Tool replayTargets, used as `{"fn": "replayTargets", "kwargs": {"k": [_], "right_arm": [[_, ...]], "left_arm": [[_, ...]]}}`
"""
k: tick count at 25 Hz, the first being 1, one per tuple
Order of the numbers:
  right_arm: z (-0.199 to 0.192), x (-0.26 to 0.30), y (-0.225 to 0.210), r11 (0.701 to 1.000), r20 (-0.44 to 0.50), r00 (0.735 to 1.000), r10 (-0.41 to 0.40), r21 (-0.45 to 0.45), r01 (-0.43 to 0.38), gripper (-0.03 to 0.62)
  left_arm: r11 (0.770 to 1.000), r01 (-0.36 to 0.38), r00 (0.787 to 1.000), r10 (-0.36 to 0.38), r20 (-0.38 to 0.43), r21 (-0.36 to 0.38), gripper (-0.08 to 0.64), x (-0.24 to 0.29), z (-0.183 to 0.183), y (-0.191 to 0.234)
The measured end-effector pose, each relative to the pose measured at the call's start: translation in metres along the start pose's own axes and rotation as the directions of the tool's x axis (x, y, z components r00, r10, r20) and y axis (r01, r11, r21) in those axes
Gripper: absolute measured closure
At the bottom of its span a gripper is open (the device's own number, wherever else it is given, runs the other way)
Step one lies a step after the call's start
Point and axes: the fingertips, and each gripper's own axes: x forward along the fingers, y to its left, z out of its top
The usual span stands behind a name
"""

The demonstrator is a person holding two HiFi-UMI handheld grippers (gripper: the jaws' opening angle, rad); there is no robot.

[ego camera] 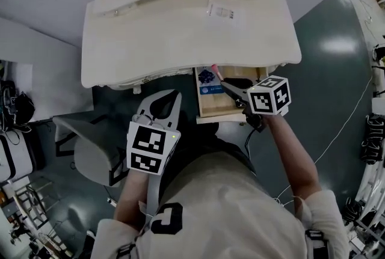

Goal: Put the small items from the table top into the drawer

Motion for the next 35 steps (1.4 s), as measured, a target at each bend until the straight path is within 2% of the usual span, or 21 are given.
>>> {"fn": "replayTargets", "kwargs": {"k": [7,15,27,35], "right_arm": [[-0.024,0.009,-0.017,1.0,-0.07,0.997,-0.013,0.001,0.013,0.532],[-0.049,0.023,-0.04,0.997,-0.147,0.986,-0.074,-0.008,0.073,0.532],[-0.075,0.036,-0.087,0.982,-0.233,0.955,-0.186,-0.064,0.176,0.531],[-0.082,0.042,-0.115,0.971,-0.238,0.942,-0.238,-0.063,0.229,0.532]], "left_arm": [[0.999,-0.006,1.0,0.005,-0.012,-0.032,0.503,0.008,-0.006,-0.006],[0.999,0.016,0.999,-0.017,-0.036,-0.041,0.503,0.018,-0.015,-0.008],[0.998,0.055,0.996,-0.057,-0.068,-0.028,0.503,0.039,-0.019,-0.011],[0.998,0.049,0.995,-0.051,-0.087,-0.029,0.502,0.043,-0.021,-0.009]]}}
